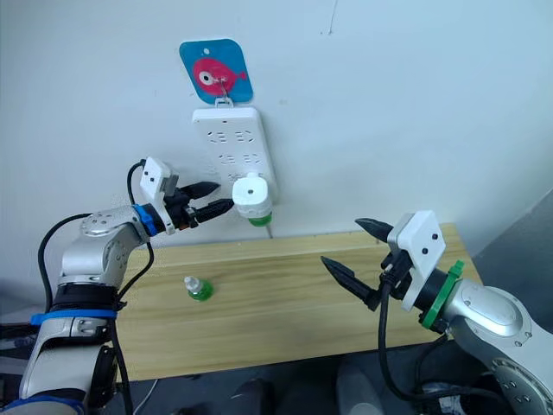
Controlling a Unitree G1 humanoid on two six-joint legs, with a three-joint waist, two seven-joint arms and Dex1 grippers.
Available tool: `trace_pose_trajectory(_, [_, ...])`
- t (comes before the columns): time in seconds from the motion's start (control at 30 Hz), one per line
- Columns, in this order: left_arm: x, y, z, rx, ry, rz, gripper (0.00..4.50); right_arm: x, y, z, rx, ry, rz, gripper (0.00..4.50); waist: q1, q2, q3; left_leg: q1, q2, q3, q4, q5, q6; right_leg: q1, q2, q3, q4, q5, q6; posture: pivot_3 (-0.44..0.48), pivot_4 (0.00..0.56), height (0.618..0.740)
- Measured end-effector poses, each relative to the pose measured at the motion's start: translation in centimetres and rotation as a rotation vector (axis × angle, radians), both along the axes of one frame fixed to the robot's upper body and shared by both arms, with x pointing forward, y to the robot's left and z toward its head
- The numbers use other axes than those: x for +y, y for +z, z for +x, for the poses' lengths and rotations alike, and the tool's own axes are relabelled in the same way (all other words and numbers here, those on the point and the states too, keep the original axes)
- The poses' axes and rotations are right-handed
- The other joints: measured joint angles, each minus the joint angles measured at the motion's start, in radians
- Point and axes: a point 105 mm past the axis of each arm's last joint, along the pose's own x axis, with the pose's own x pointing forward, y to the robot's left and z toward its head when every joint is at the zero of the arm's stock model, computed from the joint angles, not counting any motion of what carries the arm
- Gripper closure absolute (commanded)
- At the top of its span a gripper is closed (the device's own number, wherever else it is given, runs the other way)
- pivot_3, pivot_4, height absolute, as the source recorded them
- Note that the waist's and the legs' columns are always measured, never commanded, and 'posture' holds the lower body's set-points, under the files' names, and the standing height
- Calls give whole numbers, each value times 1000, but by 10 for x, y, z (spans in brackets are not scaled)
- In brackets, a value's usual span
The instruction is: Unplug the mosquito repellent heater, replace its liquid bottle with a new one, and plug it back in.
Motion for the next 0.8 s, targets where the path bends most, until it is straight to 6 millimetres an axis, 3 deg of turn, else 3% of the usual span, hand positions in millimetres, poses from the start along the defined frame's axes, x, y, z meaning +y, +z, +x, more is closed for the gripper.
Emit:
trace_pose_trajectory(0.2, [-7, 4, 3, -9, -36, -4, 1147, 5, 2, -3, -7, 14, 4, 0, 12, 1, 10, -3, -1, -4, 6, 0, 0, 1, 0, -3, 0, 1, 1, -228, 232, 734])
trace_pose_trajectory(0.33, [-21, 13, 4, -35, -97, -9, 1147, 8, 2, -3, 1, 24, 9, 0, 11, 1, 13, -16, -1, -9, 15, 0, 0, -5, 0, -8, 0, 2, 3, -230, 234, 734])
trace_pose_trajectory(0.8, [-30, 17, 4, -57, -113, -25, 1147, 10, 5, -2, -8, 24, 14, 0, 12, 2, 17, -19, -2, -15, 15, 0, 0, -6, -1, -14, 1, 2, 3, -243, 233, 734])
